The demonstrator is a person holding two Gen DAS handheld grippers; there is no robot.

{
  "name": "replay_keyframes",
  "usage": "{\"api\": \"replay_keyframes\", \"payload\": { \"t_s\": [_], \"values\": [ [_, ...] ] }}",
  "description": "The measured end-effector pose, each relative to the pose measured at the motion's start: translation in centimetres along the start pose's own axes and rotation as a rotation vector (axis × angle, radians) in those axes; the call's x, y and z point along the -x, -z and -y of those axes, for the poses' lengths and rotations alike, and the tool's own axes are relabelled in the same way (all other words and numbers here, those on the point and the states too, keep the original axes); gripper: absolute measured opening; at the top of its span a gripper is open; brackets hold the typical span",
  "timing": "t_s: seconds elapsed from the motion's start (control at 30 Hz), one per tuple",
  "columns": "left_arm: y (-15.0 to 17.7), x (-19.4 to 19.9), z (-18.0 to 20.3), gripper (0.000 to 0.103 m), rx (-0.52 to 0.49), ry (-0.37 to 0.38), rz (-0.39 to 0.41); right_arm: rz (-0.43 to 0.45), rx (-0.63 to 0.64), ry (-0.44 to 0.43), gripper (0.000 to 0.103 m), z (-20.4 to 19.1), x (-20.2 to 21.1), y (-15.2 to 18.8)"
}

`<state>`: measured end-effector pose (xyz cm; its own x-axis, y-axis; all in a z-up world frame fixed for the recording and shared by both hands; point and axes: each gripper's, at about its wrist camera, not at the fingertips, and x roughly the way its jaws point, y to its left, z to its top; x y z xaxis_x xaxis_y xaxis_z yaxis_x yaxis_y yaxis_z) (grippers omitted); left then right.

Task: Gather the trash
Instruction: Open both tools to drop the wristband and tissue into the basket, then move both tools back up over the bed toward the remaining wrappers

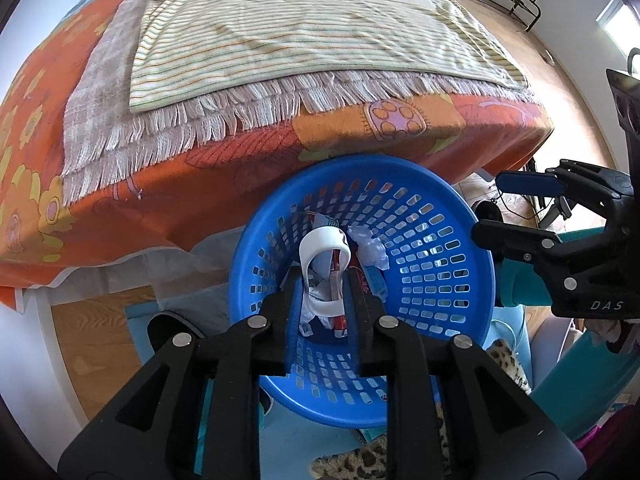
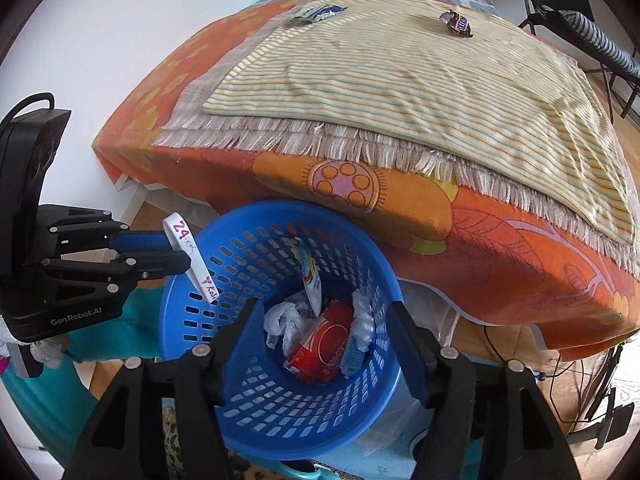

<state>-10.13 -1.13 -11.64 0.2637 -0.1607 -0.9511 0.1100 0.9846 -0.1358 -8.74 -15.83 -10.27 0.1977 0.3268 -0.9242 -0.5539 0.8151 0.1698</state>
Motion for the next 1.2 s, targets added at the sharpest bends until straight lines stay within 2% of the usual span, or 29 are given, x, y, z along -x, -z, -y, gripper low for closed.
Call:
{"api": "replay_keyframes", "payload": {
  "t_s": [0.13,0.3,0.37,0.8,1.2],
  "values": [
    [-0.1,-0.2,0.0,0.040,0.002,-0.002,-0.002,-0.003,-0.009,0.004,0.074,0.3,-0.1,-0.1],
    [-0.3,-0.2,0.1,0.043,-0.002,0.000,-0.008,-0.003,-0.025,0.005,0.083,0.8,-0.2,-0.2],
    [-0.3,-0.2,0.1,0.051,-0.003,0.003,-0.011,-0.006,-0.031,0.006,0.084,1.0,-0.3,-0.4],
    [-1.4,-0.1,-0.1,0.054,-0.003,0.027,-0.014,-0.006,-0.050,0.015,0.087,2.0,-0.5,-1.8],
    [-7.0,2.2,-2.6,0.054,-0.021,-0.010,0.067,0.048,-0.054,0.035,0.092,4.1,1.3,-6.3]
  ]
}}
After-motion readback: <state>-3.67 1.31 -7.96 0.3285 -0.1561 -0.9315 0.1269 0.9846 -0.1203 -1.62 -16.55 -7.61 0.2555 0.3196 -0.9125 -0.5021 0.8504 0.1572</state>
